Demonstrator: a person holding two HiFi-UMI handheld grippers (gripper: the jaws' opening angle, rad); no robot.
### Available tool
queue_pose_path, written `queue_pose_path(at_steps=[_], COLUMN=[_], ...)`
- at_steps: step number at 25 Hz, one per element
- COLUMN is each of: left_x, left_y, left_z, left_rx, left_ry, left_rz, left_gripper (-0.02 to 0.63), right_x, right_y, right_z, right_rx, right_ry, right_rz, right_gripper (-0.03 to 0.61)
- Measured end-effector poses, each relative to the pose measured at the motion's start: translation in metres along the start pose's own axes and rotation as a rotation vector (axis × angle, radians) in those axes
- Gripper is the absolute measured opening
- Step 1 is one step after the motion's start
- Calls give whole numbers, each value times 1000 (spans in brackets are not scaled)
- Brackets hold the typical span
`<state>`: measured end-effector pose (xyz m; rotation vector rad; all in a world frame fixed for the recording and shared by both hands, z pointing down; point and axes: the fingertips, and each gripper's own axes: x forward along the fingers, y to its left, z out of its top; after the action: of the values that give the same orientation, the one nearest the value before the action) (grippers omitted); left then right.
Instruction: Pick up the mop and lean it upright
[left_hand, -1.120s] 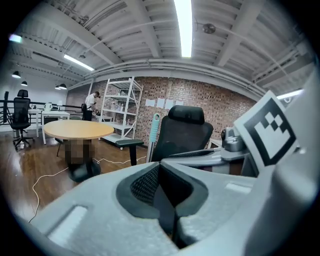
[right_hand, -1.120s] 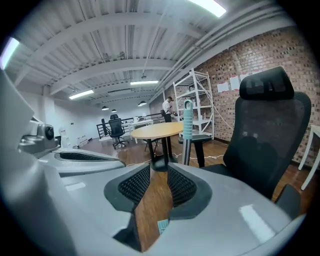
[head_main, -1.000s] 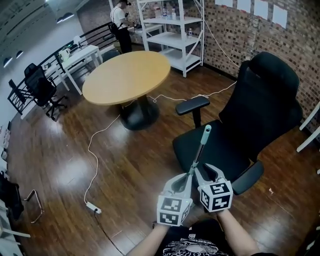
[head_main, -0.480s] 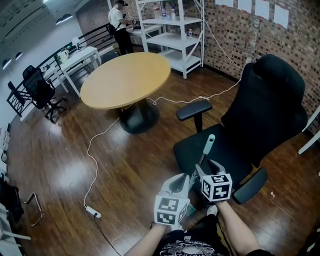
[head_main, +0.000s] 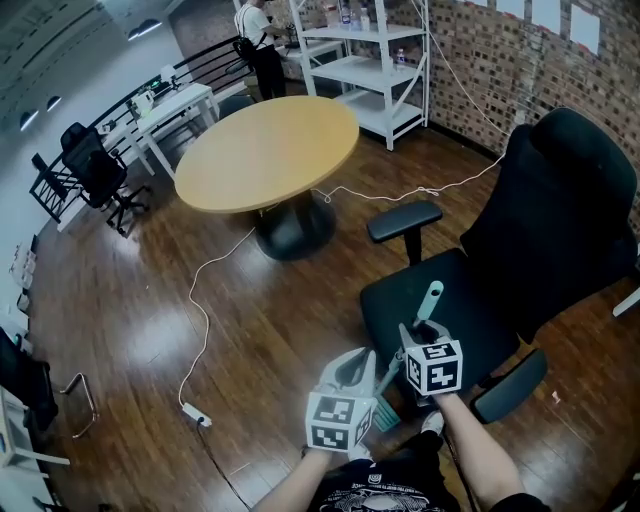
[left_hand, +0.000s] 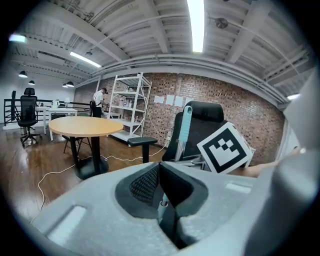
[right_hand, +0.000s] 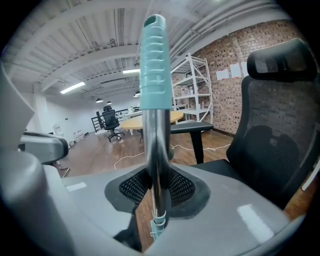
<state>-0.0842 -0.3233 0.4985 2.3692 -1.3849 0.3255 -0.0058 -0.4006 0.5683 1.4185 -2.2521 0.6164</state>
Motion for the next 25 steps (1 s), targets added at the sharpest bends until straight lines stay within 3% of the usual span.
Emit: queue_pose_path(at_steps=[7, 13, 25], left_x=[-14, -34, -53], left_y=[17, 27, 20], left_z=[0, -5, -1], left_rx=[-12, -10, 26], left_ry=[-15, -24, -63], left_rz=[55, 78, 66], left_gripper=[0, 0, 0], right_x=[-11, -46, -112], right_y=[19, 63, 110], right_z=[-3, -8, 69], right_rx=[-15, -43, -85], right_ry=[-2, -45, -201], right_rz=[47, 91, 112], right_gripper=[91, 92, 91])
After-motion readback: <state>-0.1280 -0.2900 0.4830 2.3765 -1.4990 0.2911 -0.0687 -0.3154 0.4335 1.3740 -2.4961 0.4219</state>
